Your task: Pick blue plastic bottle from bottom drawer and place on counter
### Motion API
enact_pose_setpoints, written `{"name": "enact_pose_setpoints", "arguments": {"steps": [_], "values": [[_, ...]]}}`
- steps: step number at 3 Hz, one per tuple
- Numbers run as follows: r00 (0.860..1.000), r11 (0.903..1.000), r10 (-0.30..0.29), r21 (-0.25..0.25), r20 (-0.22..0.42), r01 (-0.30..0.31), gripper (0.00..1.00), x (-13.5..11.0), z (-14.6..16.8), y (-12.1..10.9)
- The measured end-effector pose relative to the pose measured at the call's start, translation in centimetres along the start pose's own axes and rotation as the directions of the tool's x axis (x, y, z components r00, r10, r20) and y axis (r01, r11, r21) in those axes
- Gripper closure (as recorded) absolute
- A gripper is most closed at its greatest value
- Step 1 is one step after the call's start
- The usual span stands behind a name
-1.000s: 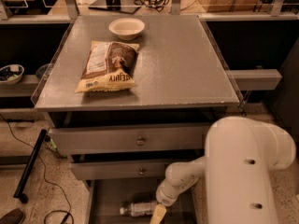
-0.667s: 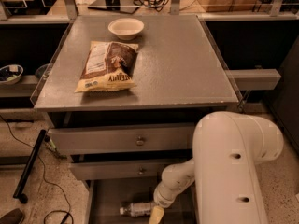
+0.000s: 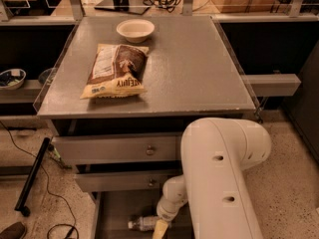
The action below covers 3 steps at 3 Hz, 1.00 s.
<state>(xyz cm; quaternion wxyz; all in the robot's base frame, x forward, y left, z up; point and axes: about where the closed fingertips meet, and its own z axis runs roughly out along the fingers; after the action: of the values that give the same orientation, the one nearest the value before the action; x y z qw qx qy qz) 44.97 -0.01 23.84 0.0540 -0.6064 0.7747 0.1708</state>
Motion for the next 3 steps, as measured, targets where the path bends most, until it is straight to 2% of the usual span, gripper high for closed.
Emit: {"name": "enact_pose_setpoints", "arguments": {"steps": [1, 2, 3], "values": [[1.0, 1.0, 0.0, 0.0, 0.0, 0.0, 0.0, 0.0, 0.0, 0.0], [0.999, 0.9993, -0.029, -0.024, -0.024, 0.028, 0.0, -0.7, 2.5, -0.4], [0.999, 0.9993, -0.029, -0.025, -0.024, 0.028, 0.0, -0.7, 2.5, -0.4]]}}
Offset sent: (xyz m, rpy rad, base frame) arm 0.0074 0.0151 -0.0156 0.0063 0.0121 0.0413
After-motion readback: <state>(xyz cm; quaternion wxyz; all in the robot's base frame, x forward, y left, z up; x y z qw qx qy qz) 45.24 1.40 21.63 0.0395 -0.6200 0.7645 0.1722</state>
